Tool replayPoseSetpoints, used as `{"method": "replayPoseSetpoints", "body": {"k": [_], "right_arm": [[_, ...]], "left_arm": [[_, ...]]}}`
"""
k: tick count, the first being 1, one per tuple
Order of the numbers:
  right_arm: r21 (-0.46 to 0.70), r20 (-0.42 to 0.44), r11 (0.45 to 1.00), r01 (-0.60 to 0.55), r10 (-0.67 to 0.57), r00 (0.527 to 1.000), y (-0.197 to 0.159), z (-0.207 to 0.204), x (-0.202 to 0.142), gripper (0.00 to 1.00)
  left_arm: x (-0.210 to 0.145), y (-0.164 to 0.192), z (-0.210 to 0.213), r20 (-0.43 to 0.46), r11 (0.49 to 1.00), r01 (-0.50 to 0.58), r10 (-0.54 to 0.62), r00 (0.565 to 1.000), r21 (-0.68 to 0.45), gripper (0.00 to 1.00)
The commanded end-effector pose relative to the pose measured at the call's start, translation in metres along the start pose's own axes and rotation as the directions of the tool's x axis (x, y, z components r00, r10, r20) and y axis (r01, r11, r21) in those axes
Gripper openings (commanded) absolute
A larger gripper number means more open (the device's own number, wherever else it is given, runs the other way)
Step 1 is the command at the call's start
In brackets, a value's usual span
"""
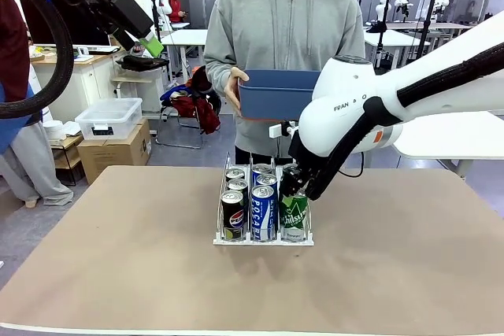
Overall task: Fill the beverage cans into the dispenser.
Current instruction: Place the picked Sprite in the line of the Automatic Can Dispenser with the same cans.
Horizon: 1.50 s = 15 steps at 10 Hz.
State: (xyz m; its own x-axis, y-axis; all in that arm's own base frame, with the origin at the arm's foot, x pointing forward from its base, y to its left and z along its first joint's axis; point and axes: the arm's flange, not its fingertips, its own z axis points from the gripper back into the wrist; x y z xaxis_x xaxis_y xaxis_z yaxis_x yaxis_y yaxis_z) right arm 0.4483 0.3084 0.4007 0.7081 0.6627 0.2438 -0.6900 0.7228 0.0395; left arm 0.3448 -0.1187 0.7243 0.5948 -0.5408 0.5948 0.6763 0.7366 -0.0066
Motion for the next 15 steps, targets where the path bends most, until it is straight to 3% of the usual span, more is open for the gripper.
{"method": "replayPoseSetpoints", "body": {"k": [1, 6, 7, 14, 15], "right_arm": [[-0.003, 0.001, 1.0, 0.018, -0.018, 1.0, 0.001, 0.01, -0.004, 1.0], [0.037, 0.086, 0.999, 0.003, -0.006, 0.996, 0.005, 0.041, -0.024, 1.0], [0.004, 0.047, 1.0, 0.016, -0.016, 0.999, 0.005, 0.027, -0.007, 1.0], [0.013, 0.044, 1.0, 0.016, -0.016, 0.999, 0.005, 0.026, -0.011, 1.0], [0.151, 0.037, 0.978, -0.143, 0.139, 0.99, 0.014, 0.034, -0.014, 1.0]], "left_arm": [[-0.001, 0.002, 0.0, 0.004, 1.0, 0.0, 0.0, 1.0, -0.014, 1.0], [-0.001, 0.002, 0.0, 0.004, 1.0, 0.0, 0.0, 1.0, -0.014, 1.0], [-0.001, 0.002, 0.0, 0.004, 1.0, 0.0, 0.0, 1.0, -0.014, 1.0], [-0.001, 0.002, 0.0, 0.004, 1.0, 0.0, 0.0, 1.0, -0.014, 1.0], [-0.001, 0.002, 0.0, 0.004, 1.0, 0.0, 0.0, 1.0, -0.014, 1.0]]}}
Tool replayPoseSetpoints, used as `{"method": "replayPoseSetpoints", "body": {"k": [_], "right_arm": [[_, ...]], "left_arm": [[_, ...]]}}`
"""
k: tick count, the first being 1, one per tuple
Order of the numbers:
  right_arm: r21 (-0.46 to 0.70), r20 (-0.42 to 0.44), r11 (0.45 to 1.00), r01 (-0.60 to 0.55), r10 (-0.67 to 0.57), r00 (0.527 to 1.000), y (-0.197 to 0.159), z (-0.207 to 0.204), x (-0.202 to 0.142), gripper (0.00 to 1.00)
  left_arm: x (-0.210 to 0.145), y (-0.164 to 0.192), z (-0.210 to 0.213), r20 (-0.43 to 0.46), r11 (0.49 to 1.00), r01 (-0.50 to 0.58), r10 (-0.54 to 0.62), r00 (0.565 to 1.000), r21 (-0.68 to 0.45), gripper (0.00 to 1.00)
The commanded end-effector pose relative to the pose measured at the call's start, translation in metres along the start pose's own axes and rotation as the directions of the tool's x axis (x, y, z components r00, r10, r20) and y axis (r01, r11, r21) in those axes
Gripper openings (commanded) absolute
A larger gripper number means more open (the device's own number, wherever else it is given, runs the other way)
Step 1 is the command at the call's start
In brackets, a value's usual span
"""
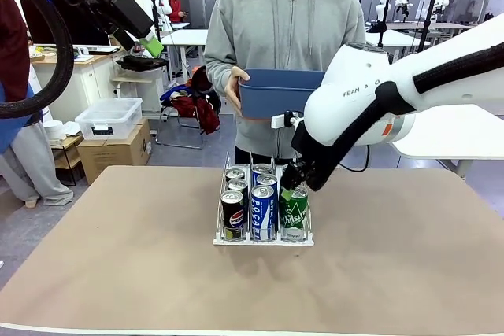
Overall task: Fill the beverage cans into the dispenser.
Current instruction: Place the picked Sprite in the line of the Automatic Can Dispenser with the same cans.
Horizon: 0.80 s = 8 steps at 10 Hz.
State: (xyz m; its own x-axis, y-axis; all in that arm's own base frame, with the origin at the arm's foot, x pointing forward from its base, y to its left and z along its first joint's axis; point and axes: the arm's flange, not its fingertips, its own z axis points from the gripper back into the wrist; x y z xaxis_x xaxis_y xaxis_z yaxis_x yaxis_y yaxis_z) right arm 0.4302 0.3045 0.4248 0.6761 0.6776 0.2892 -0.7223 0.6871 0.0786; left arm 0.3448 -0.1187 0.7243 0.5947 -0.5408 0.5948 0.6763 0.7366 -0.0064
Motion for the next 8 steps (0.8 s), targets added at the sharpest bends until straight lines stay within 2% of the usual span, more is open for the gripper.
{"method": "replayPoseSetpoints", "body": {"k": [1, 2, 3, 4, 5, 6, 7, 8], "right_arm": [[0.128, -0.003, 0.975, -0.179, 0.181, 0.984, 0.005, 0.028, -0.019, 1.0], [0.12, 0.041, 0.961, -0.25, 0.247, 0.968, -0.008, 0.038, -0.013, 1.0], [0.09, 0.084, 0.971, -0.221, 0.214, 0.973, -0.007, 0.042, -0.003, 1.0], [0.118, 0.091, 0.967, -0.225, 0.215, 0.972, 0.004, 0.058, -0.013, 1.0], [0.139, 0.077, 0.947, -0.288, 0.28, 0.957, -0.013, 0.079, -0.021, 1.0], [0.187, 0.084, 0.935, -0.302, 0.291, 0.953, -0.018, 0.102, -0.028, 1.0], [0.184, 0.149, 0.941, -0.283, 0.258, 0.955, -0.012, 0.112, -0.023, 1.0], [0.156, 0.152, 0.95, -0.271, 0.248, 0.957, -0.028, 0.143, -0.029, 1.0]], "left_arm": [[-0.001, 0.002, 0.0, 0.004, 1.0, 0.0, 0.0, 1.0, -0.014, 1.0], [-0.001, 0.002, 0.0, 0.004, 1.0, 0.0, 0.0, 1.0, -0.014, 1.0], [-0.001, 0.002, 0.0, 0.004, 1.0, 0.0, 0.0, 1.0, -0.014, 1.0], [-0.001, 0.002, 0.0, 0.004, 1.0, 0.0, 0.0, 1.0, -0.014, 1.0], [-0.001, 0.002, 0.0, 0.004, 1.0, 0.0, 0.0, 1.0, -0.014, 1.0], [-0.001, 0.002, 0.0, 0.004, 1.0, 0.0, 0.0, 1.0, -0.014, 1.0], [-0.001, 0.002, 0.0, 0.004, 1.0, 0.0, 0.0, 1.0, -0.014, 1.0], [-0.001, 0.002, 0.0, 0.004, 1.0, 0.0, 0.0, 1.0, -0.014, 1.0]]}}
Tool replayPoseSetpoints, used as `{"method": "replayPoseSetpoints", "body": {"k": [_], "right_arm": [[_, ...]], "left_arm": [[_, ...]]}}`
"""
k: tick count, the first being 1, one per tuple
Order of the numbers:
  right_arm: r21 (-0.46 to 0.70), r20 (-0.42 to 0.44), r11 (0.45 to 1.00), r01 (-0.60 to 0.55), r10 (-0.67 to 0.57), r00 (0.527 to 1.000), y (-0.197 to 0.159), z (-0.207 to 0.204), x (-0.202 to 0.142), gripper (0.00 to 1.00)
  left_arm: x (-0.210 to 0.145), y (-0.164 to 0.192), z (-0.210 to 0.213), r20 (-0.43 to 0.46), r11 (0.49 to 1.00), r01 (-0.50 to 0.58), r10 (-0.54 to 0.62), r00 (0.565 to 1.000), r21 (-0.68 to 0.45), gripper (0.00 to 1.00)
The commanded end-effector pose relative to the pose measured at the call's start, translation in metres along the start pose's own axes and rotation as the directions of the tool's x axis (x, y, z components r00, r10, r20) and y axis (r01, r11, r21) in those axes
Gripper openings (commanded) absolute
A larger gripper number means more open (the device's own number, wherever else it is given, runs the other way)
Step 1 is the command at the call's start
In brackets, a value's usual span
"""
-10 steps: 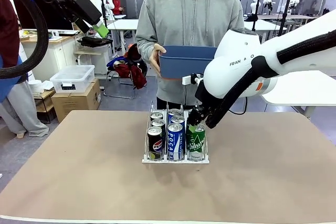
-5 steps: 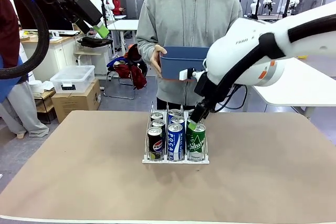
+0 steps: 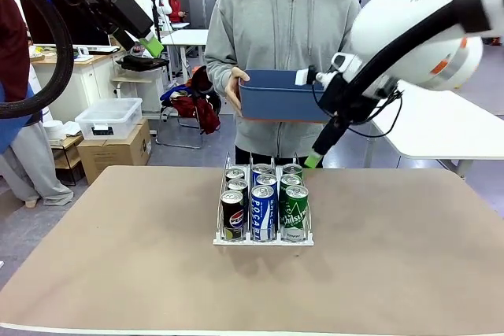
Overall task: Fill the beverage cans into the dispenser.
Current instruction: Place the picked Sprite in the line of the Automatic Can Dispenser with the same cans.
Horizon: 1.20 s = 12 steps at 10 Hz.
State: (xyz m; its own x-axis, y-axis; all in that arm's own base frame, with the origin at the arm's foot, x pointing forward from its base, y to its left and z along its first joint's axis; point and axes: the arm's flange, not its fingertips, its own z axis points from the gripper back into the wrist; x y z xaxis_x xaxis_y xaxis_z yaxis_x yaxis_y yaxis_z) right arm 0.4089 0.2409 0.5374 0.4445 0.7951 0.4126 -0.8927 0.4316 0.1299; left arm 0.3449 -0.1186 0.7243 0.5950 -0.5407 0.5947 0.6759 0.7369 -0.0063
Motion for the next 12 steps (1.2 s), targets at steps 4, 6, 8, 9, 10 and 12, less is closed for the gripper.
{"method": "replayPoseSetpoints", "body": {"k": [4, 6, 8, 9, 10, 12], "right_arm": [[-0.047, 0.164, 0.999, -0.01, 0.017, 0.986, -0.021, 0.112, -0.021, 1.0], [-0.053, 0.228, 0.998, -0.016, 0.028, 0.973, -0.014, 0.158, -0.017, 1.0], [-0.105, 0.221, 0.994, -0.012, 0.035, 0.975, -0.012, 0.205, -0.014, 1.0], [-0.123, 0.235, 0.992, 0.009, 0.02, 0.972, -0.009, 0.215, -0.01, 1.0], [-0.101, 0.233, 0.995, -0.001, 0.025, 0.972, -0.011, 0.23, -0.009, 1.0], [-0.079, 0.23, 0.997, 0.003, 0.015, 0.973, -0.019, 0.248, -0.006, 1.0]], "left_arm": [[-0.001, 0.002, 0.0, 0.004, 1.0, 0.0, 0.0, 1.0, -0.014, 1.0], [-0.001, 0.002, 0.0, 0.004, 1.0, 0.0, 0.0, 1.0, -0.014, 1.0], [-0.001, 0.002, 0.0, 0.004, 1.0, 0.0, 0.0, 1.0, -0.014, 1.0], [-0.001, 0.002, 0.0, 0.004, 1.0, 0.0, 0.0, 1.0, -0.014, 1.0], [-0.001, 0.002, 0.0, 0.004, 1.0, 0.0, 0.0, 1.0, -0.014, 1.0], [-0.001, 0.002, 0.0, 0.004, 1.0, 0.0, 0.0, 1.0, -0.014, 1.0]]}}
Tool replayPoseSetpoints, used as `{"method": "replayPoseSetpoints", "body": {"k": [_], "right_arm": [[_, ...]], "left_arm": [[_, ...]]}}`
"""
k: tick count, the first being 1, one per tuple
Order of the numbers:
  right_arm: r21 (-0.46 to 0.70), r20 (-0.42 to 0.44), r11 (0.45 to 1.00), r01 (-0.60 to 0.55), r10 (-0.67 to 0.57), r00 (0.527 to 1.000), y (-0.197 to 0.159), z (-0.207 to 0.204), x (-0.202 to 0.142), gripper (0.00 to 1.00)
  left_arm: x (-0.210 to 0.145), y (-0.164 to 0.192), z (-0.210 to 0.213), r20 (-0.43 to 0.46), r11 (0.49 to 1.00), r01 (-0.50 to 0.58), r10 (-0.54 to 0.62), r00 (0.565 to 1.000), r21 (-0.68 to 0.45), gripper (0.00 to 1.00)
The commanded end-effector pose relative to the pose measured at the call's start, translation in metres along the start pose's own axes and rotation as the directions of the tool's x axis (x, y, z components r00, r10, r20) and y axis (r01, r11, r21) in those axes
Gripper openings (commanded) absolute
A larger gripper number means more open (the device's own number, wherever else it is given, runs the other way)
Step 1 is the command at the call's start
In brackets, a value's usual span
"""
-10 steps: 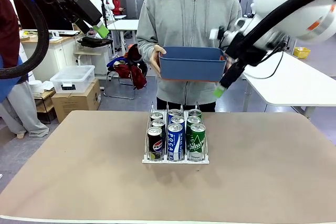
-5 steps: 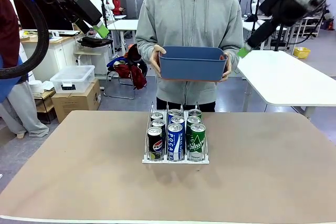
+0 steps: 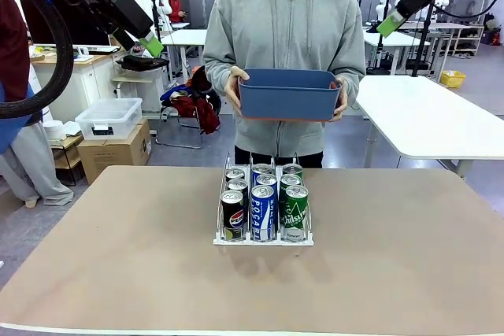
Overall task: Fill the beverage cans into the dispenser.
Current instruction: Place the picked Sprite in the line of the Automatic Can Dispenser with the same cans.
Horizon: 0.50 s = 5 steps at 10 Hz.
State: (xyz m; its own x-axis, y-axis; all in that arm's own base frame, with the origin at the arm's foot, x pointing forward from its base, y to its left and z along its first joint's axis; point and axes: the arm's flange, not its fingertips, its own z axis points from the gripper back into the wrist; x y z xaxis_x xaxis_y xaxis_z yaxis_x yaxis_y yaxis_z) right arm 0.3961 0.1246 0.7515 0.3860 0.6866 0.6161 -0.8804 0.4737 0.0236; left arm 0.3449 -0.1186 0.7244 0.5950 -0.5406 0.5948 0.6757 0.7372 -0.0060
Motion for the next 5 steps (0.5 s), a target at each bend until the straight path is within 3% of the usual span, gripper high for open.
{"method": "replayPoseSetpoints", "body": {"k": [1, 2, 3, 5], "right_arm": [[0.03, 0.001, 0.999, 0.025, -0.025, 1.0, -0.008, 0.008, 0.006, 1.0], [0.027, -0.003, 0.999, 0.017, -0.017, 1.0, -0.015, 0.015, 0.012, 1.0], [0.005, -0.038, 0.999, 0.032, -0.032, 0.999, -0.018, -0.003, 0.021, 1.0], [0.003, -0.007, 1.0, 0.006, -0.006, 1.0, -0.009, 0.009, 0.005, 1.0]], "left_arm": [[-0.001, 0.002, 0.0, 0.004, 1.0, 0.0, 0.0, 1.0, -0.015, 1.0], [-0.001, 0.002, 0.0, 0.004, 1.0, 0.0, 0.0, 1.0, -0.015, 1.0], [-0.001, 0.002, 0.0, 0.004, 1.0, 0.0, 0.0, 1.0, -0.015, 1.0], [-0.001, 0.002, 0.0, 0.004, 1.0, 0.0, 0.0, 1.0, -0.015, 1.0]]}}
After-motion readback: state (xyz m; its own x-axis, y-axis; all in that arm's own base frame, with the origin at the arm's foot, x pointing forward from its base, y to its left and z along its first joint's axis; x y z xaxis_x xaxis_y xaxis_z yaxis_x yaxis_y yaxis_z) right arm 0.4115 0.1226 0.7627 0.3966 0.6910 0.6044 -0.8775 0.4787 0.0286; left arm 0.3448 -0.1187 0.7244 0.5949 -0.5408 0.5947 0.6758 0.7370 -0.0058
